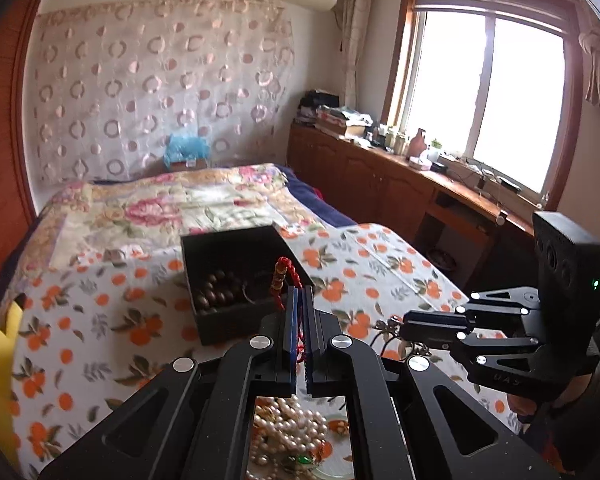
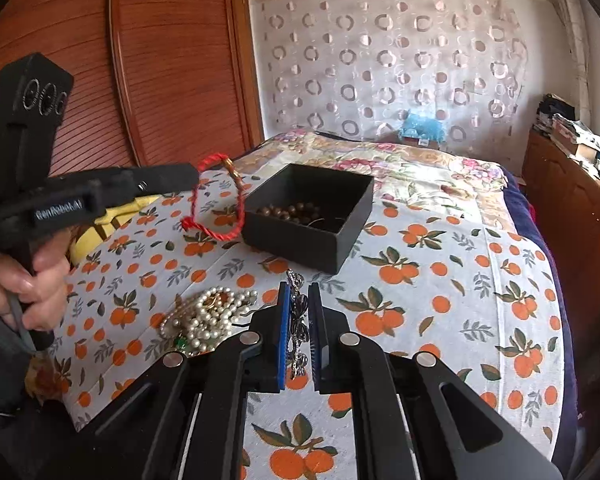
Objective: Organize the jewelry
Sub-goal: 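Carry the red bracelet to the box with the left tool while the right tool carries the chain, then open both tools over the black box to drop the jewelry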
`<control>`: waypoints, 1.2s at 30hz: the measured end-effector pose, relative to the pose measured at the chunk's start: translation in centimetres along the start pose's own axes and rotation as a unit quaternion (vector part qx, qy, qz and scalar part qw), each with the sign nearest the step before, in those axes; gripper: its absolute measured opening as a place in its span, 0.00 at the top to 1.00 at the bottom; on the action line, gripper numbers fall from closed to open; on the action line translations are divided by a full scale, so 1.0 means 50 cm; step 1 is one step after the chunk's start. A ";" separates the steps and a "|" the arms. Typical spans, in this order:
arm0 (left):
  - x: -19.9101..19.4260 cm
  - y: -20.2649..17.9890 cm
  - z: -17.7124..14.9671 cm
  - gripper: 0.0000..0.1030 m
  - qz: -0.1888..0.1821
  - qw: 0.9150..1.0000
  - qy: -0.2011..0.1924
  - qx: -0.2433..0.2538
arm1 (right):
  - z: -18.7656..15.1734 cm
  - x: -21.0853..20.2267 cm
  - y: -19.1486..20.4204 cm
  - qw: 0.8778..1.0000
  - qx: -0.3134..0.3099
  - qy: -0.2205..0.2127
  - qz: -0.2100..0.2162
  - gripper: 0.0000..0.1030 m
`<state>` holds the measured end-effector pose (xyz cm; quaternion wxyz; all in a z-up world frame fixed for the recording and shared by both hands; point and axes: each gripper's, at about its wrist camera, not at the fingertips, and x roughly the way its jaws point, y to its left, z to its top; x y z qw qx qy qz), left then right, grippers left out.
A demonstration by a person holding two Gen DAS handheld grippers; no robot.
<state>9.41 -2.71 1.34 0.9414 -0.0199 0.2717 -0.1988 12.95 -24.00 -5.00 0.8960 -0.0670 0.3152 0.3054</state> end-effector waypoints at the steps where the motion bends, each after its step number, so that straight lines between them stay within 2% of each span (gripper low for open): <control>1: -0.002 0.003 0.002 0.99 0.003 1.000 -0.001 0.001 | 0.002 0.000 -0.002 1.000 0.001 -0.001 0.000 0.90; 6: 0.005 0.016 0.005 0.99 0.015 1.000 0.002 0.002 | 0.024 0.005 -0.016 1.000 0.006 -0.011 -0.004 0.90; 13: 0.019 0.037 0.016 0.99 0.033 0.999 0.004 0.005 | 0.089 0.029 -0.037 0.999 0.014 -0.034 -0.012 0.90; 21: 0.036 0.061 0.048 0.99 0.052 0.999 0.004 0.011 | 0.169 0.100 -0.076 0.997 0.051 -0.048 -0.021 0.90; 25: 0.052 0.076 0.063 0.99 0.058 0.998 0.007 0.009 | 0.191 0.156 -0.098 0.996 0.075 -0.040 -0.015 0.90; 36: 0.092 0.089 0.077 0.99 0.070 0.997 0.021 0.012 | 0.172 0.267 -0.079 0.995 0.092 0.012 0.027 0.89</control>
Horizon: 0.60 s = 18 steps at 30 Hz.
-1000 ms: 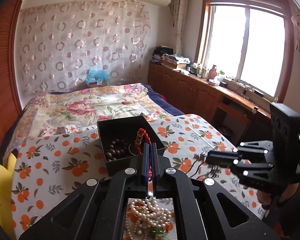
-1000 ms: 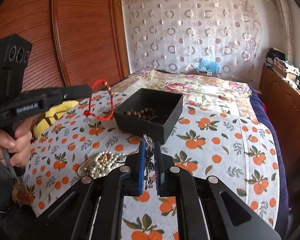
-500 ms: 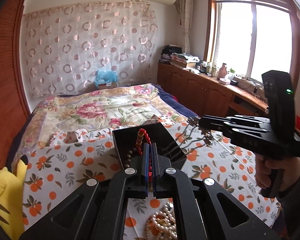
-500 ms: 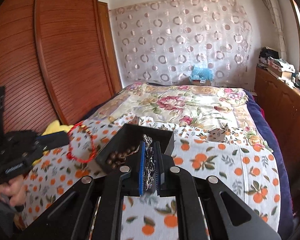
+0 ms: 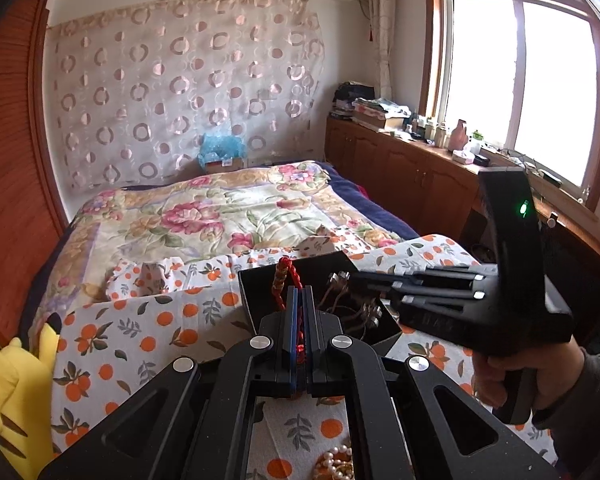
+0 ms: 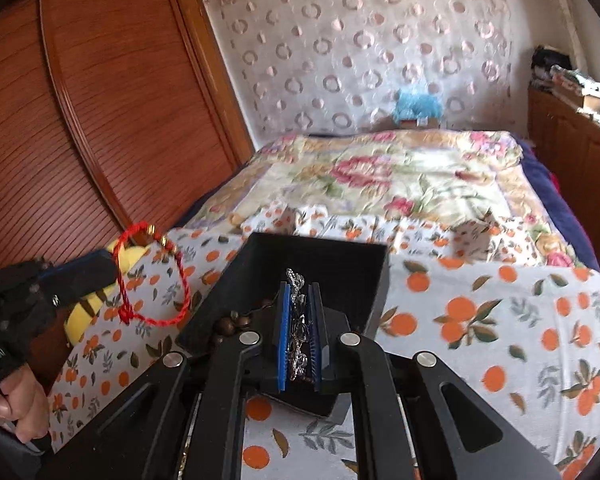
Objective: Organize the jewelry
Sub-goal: 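Open both tools over the black box to drop the jewelry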
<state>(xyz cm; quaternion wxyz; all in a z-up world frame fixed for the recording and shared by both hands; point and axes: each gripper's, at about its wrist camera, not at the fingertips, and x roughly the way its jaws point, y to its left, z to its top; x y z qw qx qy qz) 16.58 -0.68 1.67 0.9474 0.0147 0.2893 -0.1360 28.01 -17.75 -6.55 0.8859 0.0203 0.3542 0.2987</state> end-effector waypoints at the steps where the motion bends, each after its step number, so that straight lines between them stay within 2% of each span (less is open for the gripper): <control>1: 0.004 -0.001 0.001 0.99 0.001 1.000 0.001 0.001 | -0.003 0.003 0.003 1.000 -0.004 0.003 -0.004 0.87; 10: 0.060 -0.015 0.003 0.99 0.004 1.000 0.023 0.012 | -0.017 -0.044 -0.003 0.999 -0.030 -0.012 -0.020 0.87; 18: 0.098 -0.030 0.010 0.98 0.016 0.999 0.036 0.021 | -0.056 -0.085 -0.016 0.998 -0.048 -0.013 -0.027 0.87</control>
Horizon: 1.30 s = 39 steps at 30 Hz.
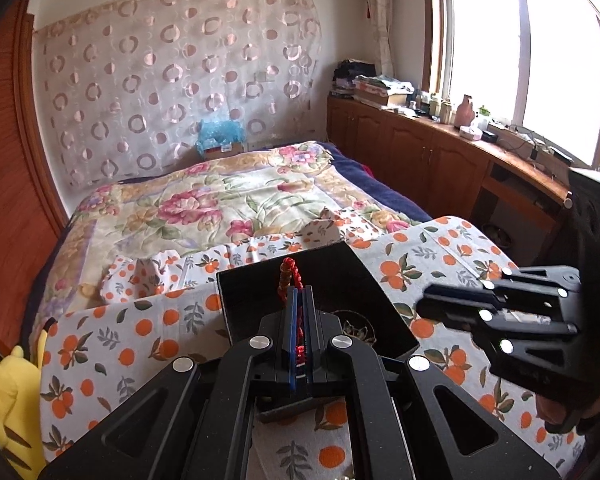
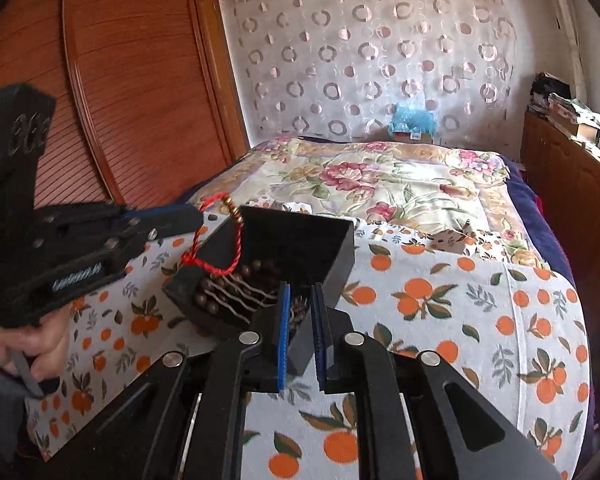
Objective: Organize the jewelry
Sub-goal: 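Open both tools over the black box to drop the jewelry, then move both tools back to the pile and close the right tool on pearls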
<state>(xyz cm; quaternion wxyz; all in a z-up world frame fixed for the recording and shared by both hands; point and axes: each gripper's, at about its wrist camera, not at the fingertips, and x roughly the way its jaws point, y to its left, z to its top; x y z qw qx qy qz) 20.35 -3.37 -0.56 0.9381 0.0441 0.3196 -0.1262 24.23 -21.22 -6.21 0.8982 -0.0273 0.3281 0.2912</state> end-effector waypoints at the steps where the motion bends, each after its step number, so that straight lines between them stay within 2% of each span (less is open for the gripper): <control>1: 0.001 -0.001 0.002 0.98 0.002 1.000 0.001 0.000 | -0.003 -0.002 -0.001 1.000 -0.002 0.000 -0.002 0.87; 15: -0.020 -0.007 -0.004 0.98 0.004 1.000 0.002 0.002 | -0.056 -0.044 0.018 1.000 -0.012 -0.004 -0.002 0.87; 22: -0.072 0.006 -0.099 0.94 0.008 1.000 0.014 -0.002 | -0.098 -0.067 0.053 0.999 -0.026 0.006 0.020 0.87; 25: -0.098 0.020 -0.142 0.80 0.002 1.000 0.018 -0.018 | -0.116 -0.065 0.081 0.999 -0.040 0.018 0.030 0.84; 31: -0.136 0.039 -0.214 0.78 -0.001 0.999 0.025 -0.042 | -0.150 -0.044 0.131 0.995 -0.061 0.054 0.059 0.83; 32: -0.140 0.040 -0.226 0.78 -0.002 0.999 0.028 -0.046 | -0.153 -0.041 0.137 0.994 -0.063 0.060 0.063 0.83; 34: -0.149 0.043 -0.245 0.78 0.000 0.998 0.031 -0.049 | -0.165 -0.035 0.151 0.993 -0.070 0.070 0.068 0.69; 39: -0.167 0.048 -0.285 0.73 -0.003 0.997 0.037 -0.063 | -0.185 -0.023 0.171 0.990 -0.075 0.089 0.075 0.68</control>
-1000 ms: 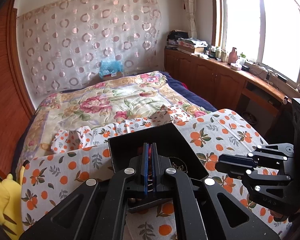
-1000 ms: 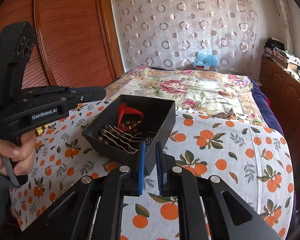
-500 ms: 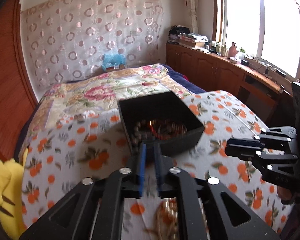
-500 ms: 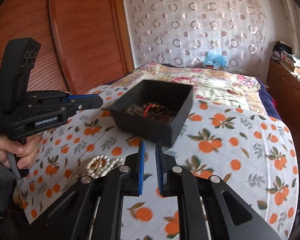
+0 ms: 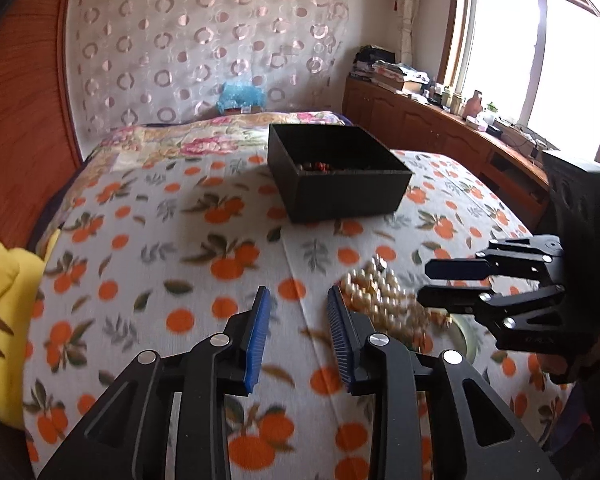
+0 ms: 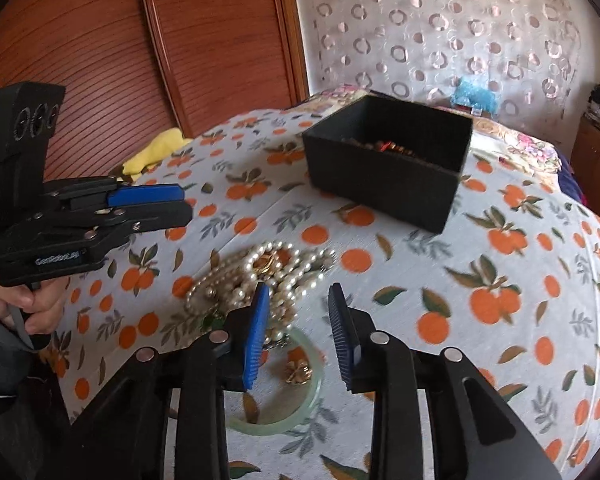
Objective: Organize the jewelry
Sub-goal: 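Move both tools back to the pile and close the right tool on pearls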
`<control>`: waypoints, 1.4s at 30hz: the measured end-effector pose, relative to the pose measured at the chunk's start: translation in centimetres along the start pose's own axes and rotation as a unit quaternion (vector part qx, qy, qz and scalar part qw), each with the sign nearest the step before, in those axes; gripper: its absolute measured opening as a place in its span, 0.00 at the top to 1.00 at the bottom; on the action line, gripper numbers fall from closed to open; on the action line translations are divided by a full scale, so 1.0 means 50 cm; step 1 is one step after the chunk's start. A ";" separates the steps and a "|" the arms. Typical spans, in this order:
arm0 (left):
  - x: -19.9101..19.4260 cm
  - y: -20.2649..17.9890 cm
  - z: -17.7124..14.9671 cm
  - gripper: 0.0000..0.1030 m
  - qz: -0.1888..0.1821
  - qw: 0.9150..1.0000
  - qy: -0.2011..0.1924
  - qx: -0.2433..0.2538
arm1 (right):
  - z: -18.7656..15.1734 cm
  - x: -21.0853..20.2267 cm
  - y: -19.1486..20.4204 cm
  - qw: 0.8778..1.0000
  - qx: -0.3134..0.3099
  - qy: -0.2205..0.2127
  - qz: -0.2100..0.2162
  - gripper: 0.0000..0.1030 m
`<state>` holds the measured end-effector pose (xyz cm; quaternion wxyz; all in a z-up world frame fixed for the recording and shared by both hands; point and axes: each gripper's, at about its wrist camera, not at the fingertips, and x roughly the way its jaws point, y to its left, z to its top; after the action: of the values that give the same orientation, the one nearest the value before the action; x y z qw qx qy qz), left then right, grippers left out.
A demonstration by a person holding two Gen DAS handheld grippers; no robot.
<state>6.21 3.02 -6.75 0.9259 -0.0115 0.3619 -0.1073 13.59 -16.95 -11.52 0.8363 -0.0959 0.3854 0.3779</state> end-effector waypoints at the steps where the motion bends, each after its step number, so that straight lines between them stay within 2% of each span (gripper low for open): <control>1: -0.002 0.000 -0.006 0.73 0.002 1.000 0.001 0.002 | -0.001 0.006 0.001 1.000 0.002 0.008 0.001 0.68; 9: -0.009 -0.007 -0.017 0.72 -0.005 1.000 0.003 0.004 | 0.011 0.043 0.004 0.999 0.022 0.042 0.011 0.68; 11: -0.009 -0.011 -0.017 0.72 -0.007 1.000 0.003 0.006 | 0.013 0.046 0.010 0.999 0.015 0.041 0.001 0.81; 15: -0.006 -0.018 -0.021 0.72 -0.009 1.000 0.007 0.008 | 0.010 0.041 0.016 0.999 0.007 0.036 -0.002 0.84; 25: 0.024 -0.039 -0.026 0.72 -0.015 0.999 0.033 0.022 | 0.033 -0.039 -0.009 1.000 0.011 -0.019 -0.018 0.85; 42: 0.079 -0.048 0.001 0.72 -0.017 0.997 0.065 0.042 | 0.051 -0.138 -0.070 0.996 0.024 -0.069 -0.053 0.85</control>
<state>8.63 -0.16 -9.11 0.8980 0.0279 0.4166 -0.1387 14.65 -22.07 -5.28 0.8818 -0.0700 0.3298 0.3297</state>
